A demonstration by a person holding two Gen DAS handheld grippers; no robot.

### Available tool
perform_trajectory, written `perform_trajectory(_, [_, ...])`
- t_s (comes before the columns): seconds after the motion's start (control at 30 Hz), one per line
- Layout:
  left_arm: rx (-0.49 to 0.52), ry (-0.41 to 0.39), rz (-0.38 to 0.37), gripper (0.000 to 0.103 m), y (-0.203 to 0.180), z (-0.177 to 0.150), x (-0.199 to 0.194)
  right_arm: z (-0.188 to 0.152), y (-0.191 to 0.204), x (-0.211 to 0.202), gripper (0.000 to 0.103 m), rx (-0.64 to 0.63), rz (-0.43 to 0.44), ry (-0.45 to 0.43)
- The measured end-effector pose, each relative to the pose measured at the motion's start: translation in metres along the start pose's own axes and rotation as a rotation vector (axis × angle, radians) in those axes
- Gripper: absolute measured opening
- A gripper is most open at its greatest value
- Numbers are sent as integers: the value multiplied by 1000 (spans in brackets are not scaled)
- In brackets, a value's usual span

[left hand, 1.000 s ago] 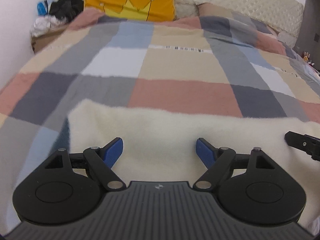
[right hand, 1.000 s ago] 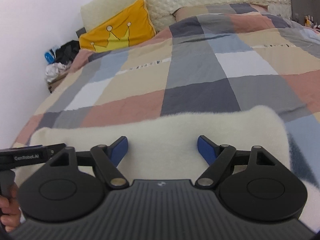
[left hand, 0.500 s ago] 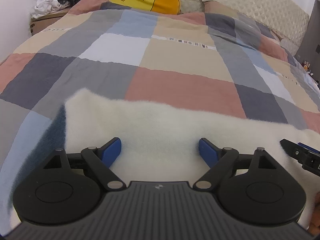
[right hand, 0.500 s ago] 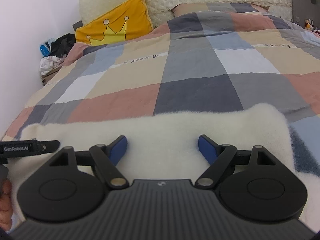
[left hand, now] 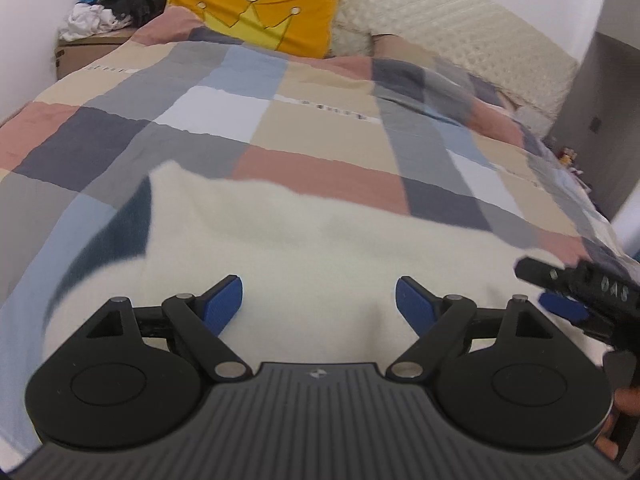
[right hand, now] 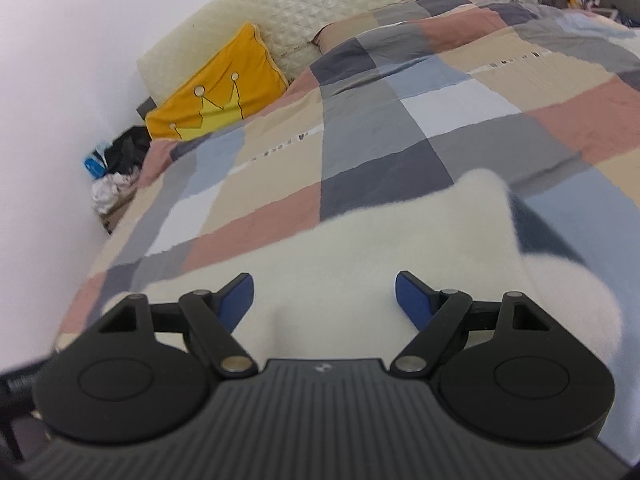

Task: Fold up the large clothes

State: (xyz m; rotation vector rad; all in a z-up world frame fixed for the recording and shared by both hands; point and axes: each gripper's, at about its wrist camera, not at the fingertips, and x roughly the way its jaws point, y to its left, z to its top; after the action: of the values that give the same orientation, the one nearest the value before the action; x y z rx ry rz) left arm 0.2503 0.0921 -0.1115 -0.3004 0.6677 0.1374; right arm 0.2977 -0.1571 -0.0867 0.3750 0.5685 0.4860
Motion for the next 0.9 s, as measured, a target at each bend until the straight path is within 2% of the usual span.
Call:
perform_trajectory(0.13, [11,6,-27,87,-7,-19,-20,-6,-4,-18,80,103,51,26])
perform_trajectory(0.27, [-6,-2,-15,87,-7,-27,-32,-22,-15,-31,82,246,112,80])
perform_trajectory(0.5, [-102,7,-15,87,8,-32,-43,-52,-14,-16,84,385,227,269])
perform_trajectory(0.6, [-139,23,-29,87,14,-33,-43,-63,-13,0,86,446,235,344])
perform_trajectory(0.67, [-162,44,-45,88,17,-34,-40,-66,-11,5,92,459,215,353])
perform_trajectory(0.7, [-176,59,-52,88,18,-35,-38,-67,-10,8,98,466,212,349])
perform_trajectory(0.9, [-310,127,-97,92,30,-40,-27,-71,-27,18,98,648,229,307])
